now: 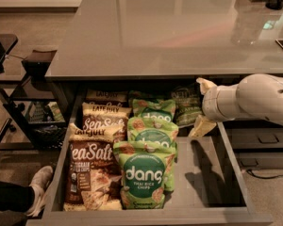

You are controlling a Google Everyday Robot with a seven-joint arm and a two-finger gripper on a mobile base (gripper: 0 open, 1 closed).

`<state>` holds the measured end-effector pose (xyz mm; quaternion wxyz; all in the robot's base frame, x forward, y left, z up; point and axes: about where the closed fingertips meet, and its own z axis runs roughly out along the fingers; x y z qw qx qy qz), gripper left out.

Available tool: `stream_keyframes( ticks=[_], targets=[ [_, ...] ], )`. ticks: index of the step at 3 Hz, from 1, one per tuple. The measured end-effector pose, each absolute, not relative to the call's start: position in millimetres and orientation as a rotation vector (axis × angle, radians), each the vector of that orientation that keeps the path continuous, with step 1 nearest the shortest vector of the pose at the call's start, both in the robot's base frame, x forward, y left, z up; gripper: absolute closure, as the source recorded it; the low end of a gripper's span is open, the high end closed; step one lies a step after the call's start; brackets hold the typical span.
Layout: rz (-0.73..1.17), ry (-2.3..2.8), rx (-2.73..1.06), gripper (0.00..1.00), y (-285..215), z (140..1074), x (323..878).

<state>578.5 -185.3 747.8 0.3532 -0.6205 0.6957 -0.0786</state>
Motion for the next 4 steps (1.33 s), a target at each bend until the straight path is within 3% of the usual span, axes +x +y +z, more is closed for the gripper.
stream_keyframes(
  ticks=[3, 4],
  targets=[
    [-0.273, 1.849, -1.638, 0.01, -212.8, 692.9, 609.7],
    [-0.242, 1.808, -1.663, 0.13, -210.7, 681.2, 616.5]
  ],
)
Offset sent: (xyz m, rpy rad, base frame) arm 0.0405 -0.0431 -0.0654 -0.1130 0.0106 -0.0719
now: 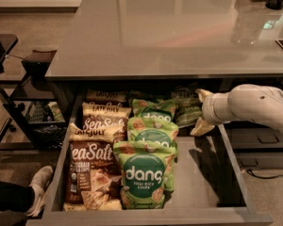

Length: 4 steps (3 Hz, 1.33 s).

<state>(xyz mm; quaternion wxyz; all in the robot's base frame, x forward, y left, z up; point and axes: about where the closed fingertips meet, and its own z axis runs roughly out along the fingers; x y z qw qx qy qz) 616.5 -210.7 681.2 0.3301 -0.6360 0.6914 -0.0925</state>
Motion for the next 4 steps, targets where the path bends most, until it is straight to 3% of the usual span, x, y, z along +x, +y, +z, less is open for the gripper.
stream_keyframes(
  ticks=[1, 4],
  targets=[
    [-0.222, 1.758, -1.679, 0.30, -206.3, 675.5, 622.2],
    [-0.225, 1.638, -1.699, 0.29, -199.4, 649.8, 657.4]
  ],
)
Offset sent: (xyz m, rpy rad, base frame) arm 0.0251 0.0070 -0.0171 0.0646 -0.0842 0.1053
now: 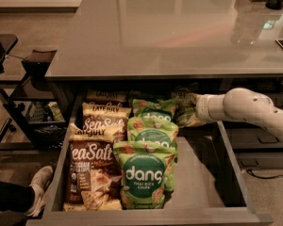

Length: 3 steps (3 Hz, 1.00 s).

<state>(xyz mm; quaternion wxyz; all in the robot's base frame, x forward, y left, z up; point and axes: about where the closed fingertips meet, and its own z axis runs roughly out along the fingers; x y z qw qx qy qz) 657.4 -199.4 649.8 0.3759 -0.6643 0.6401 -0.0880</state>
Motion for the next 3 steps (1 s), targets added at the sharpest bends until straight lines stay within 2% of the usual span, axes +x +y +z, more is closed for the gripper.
stream_keyframes(
  ticks=[3],
  targets=[
    [-0.259, 1.627, -1.728, 0.30, -198.0, 622.8, 673.3]
  ],
)
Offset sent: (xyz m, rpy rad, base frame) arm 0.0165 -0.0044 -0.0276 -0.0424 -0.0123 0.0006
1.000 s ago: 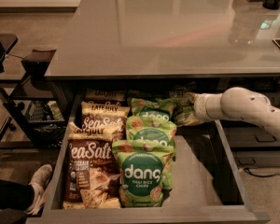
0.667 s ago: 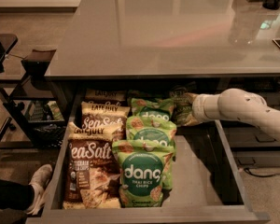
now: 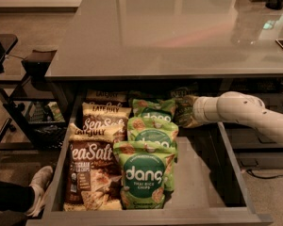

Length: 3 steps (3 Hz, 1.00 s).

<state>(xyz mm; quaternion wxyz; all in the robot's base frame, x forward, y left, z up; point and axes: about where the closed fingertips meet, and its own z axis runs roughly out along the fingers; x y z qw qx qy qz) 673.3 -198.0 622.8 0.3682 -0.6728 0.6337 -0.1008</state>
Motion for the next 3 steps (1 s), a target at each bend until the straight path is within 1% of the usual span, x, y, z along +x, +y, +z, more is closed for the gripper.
stream_keyframes(
  ticks=[1, 2, 3],
  targets=[
    [-0.259, 1.626, -1.731, 0.49, -197.3, 621.5, 674.0],
    [-0.255, 1.627, -1.737, 0.71, -195.8, 618.7, 675.1],
    [-0.255, 1.627, -1.737, 0.95, -195.7, 618.7, 675.1]
  ],
)
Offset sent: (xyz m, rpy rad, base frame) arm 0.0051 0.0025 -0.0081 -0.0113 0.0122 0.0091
